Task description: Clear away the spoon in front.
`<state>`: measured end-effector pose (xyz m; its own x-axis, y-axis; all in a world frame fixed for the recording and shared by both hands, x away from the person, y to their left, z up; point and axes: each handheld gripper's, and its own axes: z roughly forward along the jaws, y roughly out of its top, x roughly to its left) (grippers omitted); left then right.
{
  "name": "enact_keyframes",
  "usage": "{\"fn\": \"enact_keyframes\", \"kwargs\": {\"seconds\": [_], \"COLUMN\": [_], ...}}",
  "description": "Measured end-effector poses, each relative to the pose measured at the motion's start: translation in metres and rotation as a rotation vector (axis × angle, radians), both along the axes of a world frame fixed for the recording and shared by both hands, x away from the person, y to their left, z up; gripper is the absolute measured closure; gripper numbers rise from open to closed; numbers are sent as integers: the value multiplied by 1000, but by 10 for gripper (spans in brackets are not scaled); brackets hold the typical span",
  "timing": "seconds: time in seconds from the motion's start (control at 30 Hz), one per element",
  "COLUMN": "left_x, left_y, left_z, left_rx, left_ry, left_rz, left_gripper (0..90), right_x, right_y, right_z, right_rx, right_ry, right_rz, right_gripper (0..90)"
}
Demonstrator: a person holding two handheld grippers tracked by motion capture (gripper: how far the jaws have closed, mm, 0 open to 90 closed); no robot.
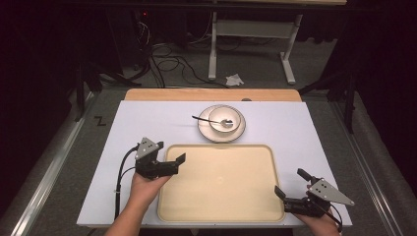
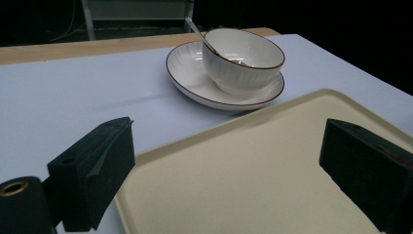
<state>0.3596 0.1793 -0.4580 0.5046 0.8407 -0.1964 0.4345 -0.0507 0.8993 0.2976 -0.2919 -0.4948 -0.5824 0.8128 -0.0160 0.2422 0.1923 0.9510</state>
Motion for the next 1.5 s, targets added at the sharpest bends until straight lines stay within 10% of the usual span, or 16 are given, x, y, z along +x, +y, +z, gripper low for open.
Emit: {"fn": "enact_keyframes", "kwargs": {"seconds": [0.93, 1.5], "left_x": [81, 126], "left_y": [-36, -38], "left_z": [31, 26], "left_rx": [23, 46], "left_ry": [24, 111], "left_rz": [14, 45], "left_gripper": [37, 74], "right_x": [2, 3], "right_y": [-3, -3], "right_z": [-1, -2], "right_rx": [35, 53], "right_ry": [10, 17], "right_rz": [-4, -2], "right_gripper": [4, 5]}}
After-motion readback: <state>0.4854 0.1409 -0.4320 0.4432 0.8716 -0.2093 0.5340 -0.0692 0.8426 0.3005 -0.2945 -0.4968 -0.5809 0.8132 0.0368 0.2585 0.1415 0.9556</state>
